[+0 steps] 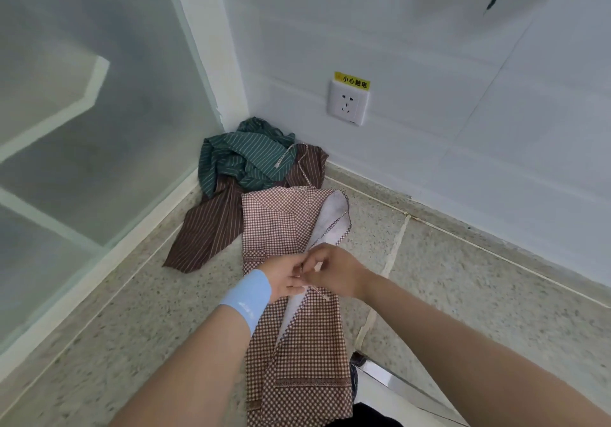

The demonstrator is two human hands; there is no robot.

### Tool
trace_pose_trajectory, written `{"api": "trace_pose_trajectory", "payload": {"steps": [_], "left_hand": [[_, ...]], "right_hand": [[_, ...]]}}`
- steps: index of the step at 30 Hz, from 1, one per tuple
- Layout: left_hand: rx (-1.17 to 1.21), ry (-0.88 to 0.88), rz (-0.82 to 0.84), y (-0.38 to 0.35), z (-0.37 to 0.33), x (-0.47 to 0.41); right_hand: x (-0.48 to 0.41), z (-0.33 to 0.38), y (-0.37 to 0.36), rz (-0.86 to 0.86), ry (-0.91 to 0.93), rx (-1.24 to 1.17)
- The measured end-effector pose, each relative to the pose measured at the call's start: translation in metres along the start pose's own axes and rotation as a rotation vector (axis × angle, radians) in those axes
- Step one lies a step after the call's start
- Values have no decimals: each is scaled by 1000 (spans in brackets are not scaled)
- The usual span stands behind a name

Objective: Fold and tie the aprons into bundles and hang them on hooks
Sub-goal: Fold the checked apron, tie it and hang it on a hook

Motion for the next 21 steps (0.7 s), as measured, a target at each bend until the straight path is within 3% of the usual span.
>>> {"api": "trace_pose_trajectory", "payload": {"steps": [3, 5, 8, 11, 14, 17, 19, 21], "left_hand": [[28, 25, 62, 20, -8, 13], [4, -11, 16, 34, -20, 14], [-82, -70, -317, 84, -44, 10], [-590, -137, -683, 157, -83, 20], [-854, -71, -849, 202, -105, 28], [-1103, -23, -743, 198, -108, 12], [-1194, -127, -640, 175, -106, -7], [-1123, -254, -517, 145, -96, -27]], "right_hand": [[-1, 20, -10, 52, 51, 2], [-2, 31, -18, 99, 68, -39], [-13, 39, -24, 65, 41, -60], [-30, 31, -16, -55, -10, 42], [-42, 20, -5, -108, -62, 66], [-58, 6, 5, -157, -134, 123], [-69, -3, 8, -181, -192, 146], [-76, -7, 14, -263, -238, 225]]}}
Point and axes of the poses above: each hand's wrist, its own x-axis away from the middle knuckle, its own y-axis out of the back of the hand, z = x × y, the point moved 8 cm from there along -x, towards the middle knuckle, and after that the axes turned 15 degrees about -y, right-handed, at the moved point
